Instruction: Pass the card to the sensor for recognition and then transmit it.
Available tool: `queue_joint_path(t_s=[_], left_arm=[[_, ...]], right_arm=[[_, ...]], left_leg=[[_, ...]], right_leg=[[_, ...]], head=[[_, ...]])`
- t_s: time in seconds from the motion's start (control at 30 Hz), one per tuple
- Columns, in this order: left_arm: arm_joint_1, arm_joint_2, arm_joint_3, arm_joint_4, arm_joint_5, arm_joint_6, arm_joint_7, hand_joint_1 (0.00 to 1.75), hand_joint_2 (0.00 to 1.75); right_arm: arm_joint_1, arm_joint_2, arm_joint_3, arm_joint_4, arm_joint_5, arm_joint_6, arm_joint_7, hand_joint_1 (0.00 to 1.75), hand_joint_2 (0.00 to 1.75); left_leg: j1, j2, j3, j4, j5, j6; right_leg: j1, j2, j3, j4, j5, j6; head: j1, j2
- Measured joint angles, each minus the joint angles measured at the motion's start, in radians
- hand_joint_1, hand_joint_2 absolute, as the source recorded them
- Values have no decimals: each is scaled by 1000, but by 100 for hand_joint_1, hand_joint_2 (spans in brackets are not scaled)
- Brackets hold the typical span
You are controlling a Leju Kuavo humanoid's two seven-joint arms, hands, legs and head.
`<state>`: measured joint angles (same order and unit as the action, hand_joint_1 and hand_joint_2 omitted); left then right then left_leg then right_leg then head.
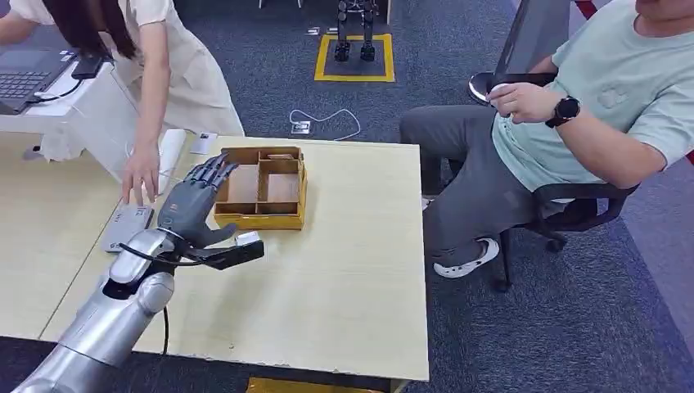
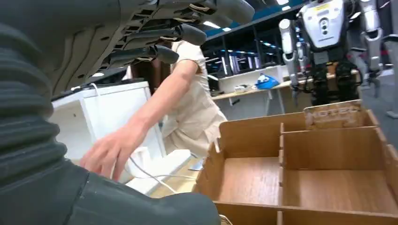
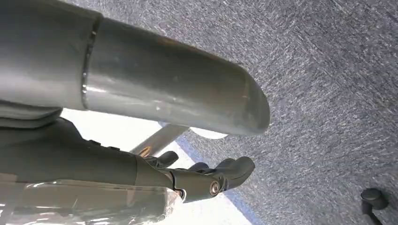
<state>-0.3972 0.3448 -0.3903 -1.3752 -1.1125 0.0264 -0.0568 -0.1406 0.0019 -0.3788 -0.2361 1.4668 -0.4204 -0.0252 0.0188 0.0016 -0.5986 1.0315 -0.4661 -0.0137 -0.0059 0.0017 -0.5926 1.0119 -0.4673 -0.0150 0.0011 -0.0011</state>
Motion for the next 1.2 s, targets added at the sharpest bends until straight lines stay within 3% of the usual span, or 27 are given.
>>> queue_joint_path(t_s=[0.53, 1.2], left_arm=[[-14, -67, 0, 101, -108, 40, 43, 0, 175], [-23, -121, 47, 238, -160, 80, 81, 0, 175]], right_arm=[[0, 2, -9, 0, 20, 2, 0, 0, 0], [-7, 8, -9, 0, 39, 14, 2, 0, 0]], left_leg=[[0, 0, 0, 0, 0, 0], [0, 0, 0, 0, 0, 0]], right_leg=[[0, 0, 0, 0, 0, 0], [0, 0, 0, 0, 0, 0]], head=[[0, 0], [0, 0]])
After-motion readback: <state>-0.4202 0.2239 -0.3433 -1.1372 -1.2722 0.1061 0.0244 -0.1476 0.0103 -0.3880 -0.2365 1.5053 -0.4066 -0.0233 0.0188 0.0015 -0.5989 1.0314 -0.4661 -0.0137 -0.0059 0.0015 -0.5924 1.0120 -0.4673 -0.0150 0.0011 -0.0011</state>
